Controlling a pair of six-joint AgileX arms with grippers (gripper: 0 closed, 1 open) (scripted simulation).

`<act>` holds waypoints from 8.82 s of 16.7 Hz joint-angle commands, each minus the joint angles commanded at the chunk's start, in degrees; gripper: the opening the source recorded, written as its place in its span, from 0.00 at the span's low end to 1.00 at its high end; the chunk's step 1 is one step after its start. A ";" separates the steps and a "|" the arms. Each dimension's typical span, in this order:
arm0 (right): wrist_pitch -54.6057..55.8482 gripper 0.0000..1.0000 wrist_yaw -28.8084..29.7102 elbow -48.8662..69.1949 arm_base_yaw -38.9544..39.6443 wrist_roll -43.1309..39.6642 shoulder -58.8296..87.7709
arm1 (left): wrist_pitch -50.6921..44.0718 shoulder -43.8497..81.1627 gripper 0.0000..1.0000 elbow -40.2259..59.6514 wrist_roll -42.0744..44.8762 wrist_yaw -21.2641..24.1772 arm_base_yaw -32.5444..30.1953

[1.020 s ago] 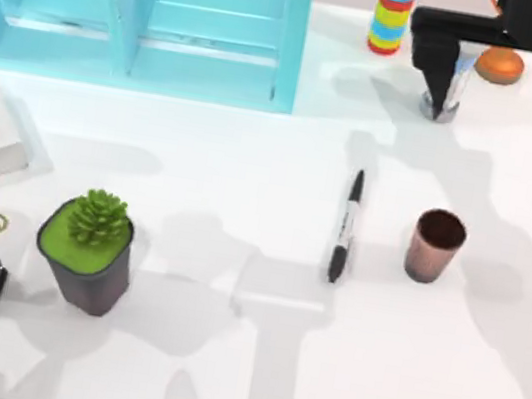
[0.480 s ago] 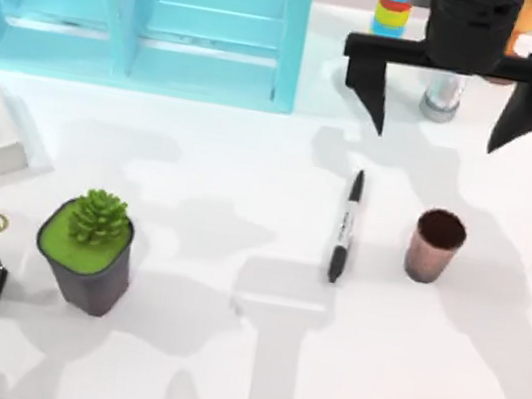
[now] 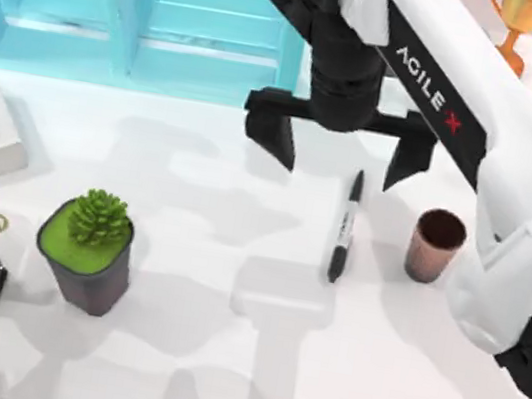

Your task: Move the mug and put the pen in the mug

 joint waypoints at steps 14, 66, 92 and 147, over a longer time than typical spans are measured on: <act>5.56 1.00 0.21 -3.26 0.40 0.67 2.72 | 0.00 0.00 1.00 0.00 0.00 0.00 0.00; 31.92 0.00 -1.84 -43.19 0.95 1.83 -16.51 | 0.00 0.00 1.00 0.00 0.00 0.00 0.00; 60.42 0.00 21.60 -81.46 15.62 -12.06 -43.60 | 0.00 0.00 1.00 0.00 0.00 0.00 0.00; 170.07 1.00 57.84 -129.70 13.09 -48.90 -61.87 | 0.00 0.00 1.00 0.00 0.00 0.00 0.00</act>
